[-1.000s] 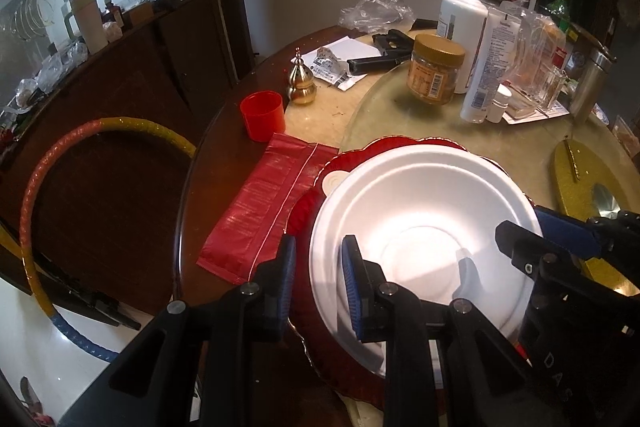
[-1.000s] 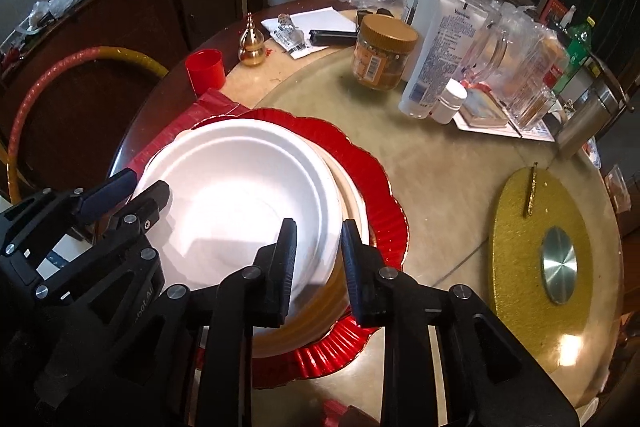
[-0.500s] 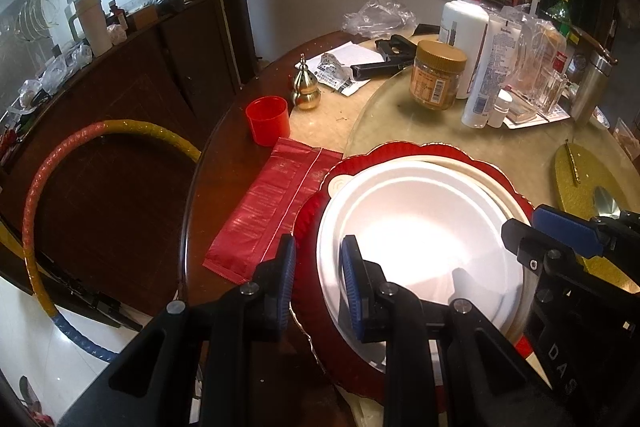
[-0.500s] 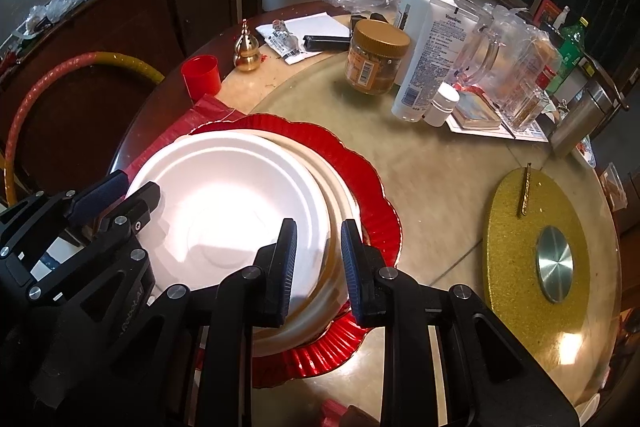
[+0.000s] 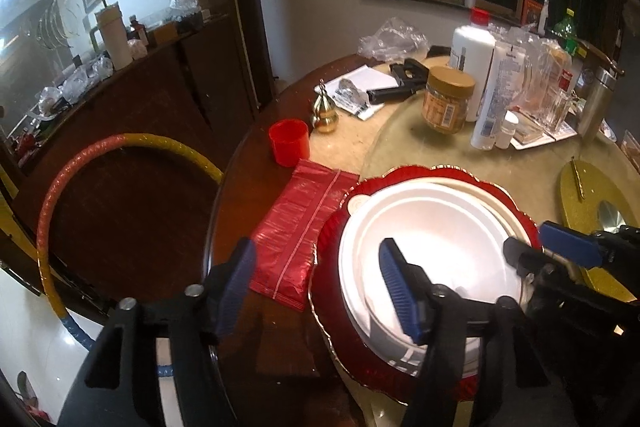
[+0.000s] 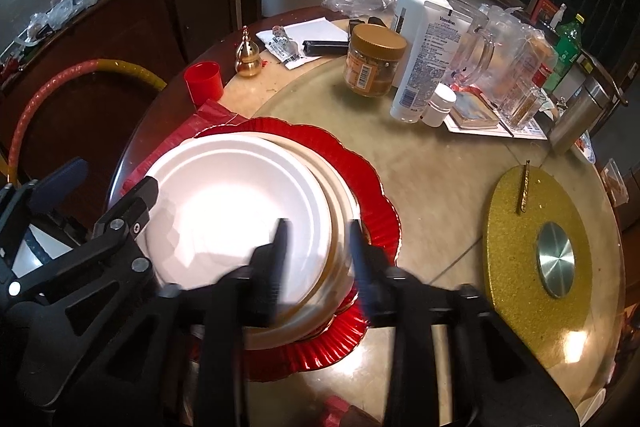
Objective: Organize plates and bowls
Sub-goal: 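Open both tools and release the white paper plate, then move both tools to the cream patterned plastic bowl at the table edge, then close both tools on the rim of the cream plastic bowl, then lift the cream plastic bowl with both tools and carry it over the red stack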
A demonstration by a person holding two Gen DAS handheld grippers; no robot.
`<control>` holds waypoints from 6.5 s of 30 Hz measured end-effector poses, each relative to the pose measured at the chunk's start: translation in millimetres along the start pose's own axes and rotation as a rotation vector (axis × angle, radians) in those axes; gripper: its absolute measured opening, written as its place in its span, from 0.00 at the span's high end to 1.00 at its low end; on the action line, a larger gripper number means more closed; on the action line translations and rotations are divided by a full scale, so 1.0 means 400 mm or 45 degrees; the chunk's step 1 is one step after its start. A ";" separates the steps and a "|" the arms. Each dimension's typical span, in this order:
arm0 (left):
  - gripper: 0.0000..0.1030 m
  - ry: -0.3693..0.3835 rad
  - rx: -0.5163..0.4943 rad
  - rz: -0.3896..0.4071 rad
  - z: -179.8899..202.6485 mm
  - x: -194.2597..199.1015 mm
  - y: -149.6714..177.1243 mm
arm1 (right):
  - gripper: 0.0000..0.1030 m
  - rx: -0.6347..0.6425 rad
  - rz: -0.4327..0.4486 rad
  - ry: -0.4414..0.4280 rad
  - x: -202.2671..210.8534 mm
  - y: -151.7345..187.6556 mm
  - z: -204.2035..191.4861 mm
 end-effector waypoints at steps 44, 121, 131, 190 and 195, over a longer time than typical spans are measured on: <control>0.23 0.376 -0.416 -0.001 0.491 0.125 0.097 | 0.33 -0.592 0.047 0.178 0.163 0.413 0.544; 0.23 0.912 -0.802 -0.479 1.367 0.219 0.489 | 0.34 -1.527 -0.236 0.274 0.295 1.122 1.275; 0.25 0.901 -0.809 -0.491 1.403 0.213 0.508 | 0.66 -1.524 -0.276 0.266 0.263 1.127 1.275; 0.85 0.537 -0.433 -0.118 0.722 0.190 0.153 | 0.87 -0.811 -0.033 0.037 0.229 0.473 0.718; 0.85 0.495 -0.349 -0.102 0.599 0.171 0.120 | 0.87 -0.714 -0.027 -0.008 0.217 0.391 0.611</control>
Point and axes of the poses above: each gripper's, at about its wrist camera, not at the fingertips, and x roughly against the way its jaws point, z to its right, y to its underside, the point moved 4 cm from there along -x, roughly the way its jaws point, and after that the axes turned 8 degrees about y, right-handed, at the moved point
